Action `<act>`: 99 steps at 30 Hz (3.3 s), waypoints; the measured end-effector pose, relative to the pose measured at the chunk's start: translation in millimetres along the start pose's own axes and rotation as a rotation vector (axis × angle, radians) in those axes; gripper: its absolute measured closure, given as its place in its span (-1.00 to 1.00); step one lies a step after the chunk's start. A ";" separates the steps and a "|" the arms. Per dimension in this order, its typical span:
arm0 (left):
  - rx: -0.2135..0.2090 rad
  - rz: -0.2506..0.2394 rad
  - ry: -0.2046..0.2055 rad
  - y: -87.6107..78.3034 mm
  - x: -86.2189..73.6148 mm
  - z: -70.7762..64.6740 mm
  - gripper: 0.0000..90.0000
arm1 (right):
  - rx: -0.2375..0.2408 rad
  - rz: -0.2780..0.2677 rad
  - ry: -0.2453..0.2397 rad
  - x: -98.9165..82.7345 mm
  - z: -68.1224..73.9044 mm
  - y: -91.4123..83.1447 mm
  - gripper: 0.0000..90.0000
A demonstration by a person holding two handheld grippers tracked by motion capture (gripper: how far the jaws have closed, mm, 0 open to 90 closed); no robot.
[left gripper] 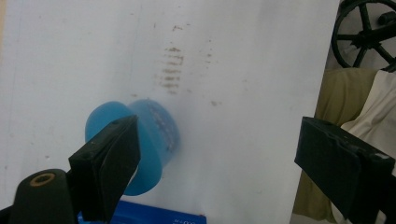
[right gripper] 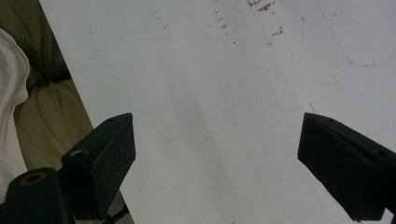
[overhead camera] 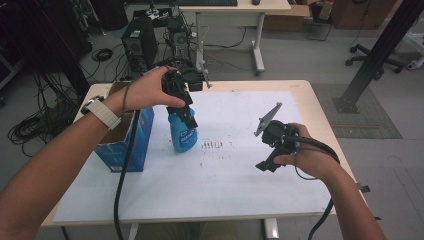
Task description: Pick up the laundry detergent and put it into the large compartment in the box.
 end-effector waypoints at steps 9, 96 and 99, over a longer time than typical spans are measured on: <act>0.000 -0.013 -0.006 -4.6 2.2 -0.9 -0.69 | 0.004 -0.001 -0.002 1.3 -0.9 0.7 -0.74; 0.136 0.010 -0.390 -20.5 -3.0 37.5 -0.84 | 0.022 -0.007 0.006 -3.7 -3.5 4.0 -0.75; 0.134 0.008 -0.395 -19.5 -4.1 38.7 -0.84 | 0.022 -0.004 0.007 -4.4 -3.5 4.4 -0.75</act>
Point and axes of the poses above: each handheld gripper's, and its own axes: y roughly forward along the jaws, x roughly out of its top, z roughly to its left, the point moved 2 cm from there along y, roughly forward along the jaws
